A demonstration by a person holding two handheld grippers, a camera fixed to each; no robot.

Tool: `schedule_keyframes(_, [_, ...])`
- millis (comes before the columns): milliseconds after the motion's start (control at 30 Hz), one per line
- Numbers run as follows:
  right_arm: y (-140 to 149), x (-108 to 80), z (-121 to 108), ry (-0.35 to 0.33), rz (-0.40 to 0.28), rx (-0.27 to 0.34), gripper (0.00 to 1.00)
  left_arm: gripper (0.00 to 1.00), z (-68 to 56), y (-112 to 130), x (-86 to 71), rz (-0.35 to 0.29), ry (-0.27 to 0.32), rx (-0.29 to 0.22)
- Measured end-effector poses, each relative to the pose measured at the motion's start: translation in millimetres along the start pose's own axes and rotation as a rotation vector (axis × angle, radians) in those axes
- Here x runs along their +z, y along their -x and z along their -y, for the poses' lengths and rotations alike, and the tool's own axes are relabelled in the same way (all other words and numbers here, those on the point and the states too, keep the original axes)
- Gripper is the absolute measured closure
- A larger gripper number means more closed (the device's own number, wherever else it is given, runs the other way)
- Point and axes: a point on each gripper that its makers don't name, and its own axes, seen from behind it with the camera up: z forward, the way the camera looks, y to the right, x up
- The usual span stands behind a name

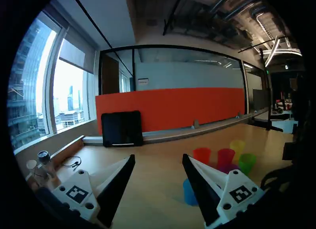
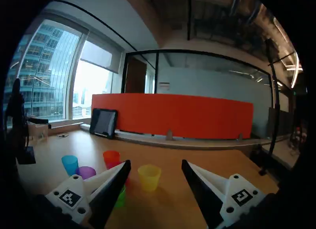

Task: Pour water

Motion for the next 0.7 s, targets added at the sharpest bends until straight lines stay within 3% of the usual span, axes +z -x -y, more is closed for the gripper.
schedule_keyframes(400, [-22.0, -8.7, -31.2, 0.139, -0.098, 0.066, 0.0, 0.12, 18.0, -9.7, -7.0, -0.059, -0.105, -0.029])
schedule_keyframes(700, [-28.7, -15.2, -36.8, 0.148, -0.111, 0.072, 0.01, 0.12, 24.4, -12.1, -12.5, -0.095, -0.154, 0.001])
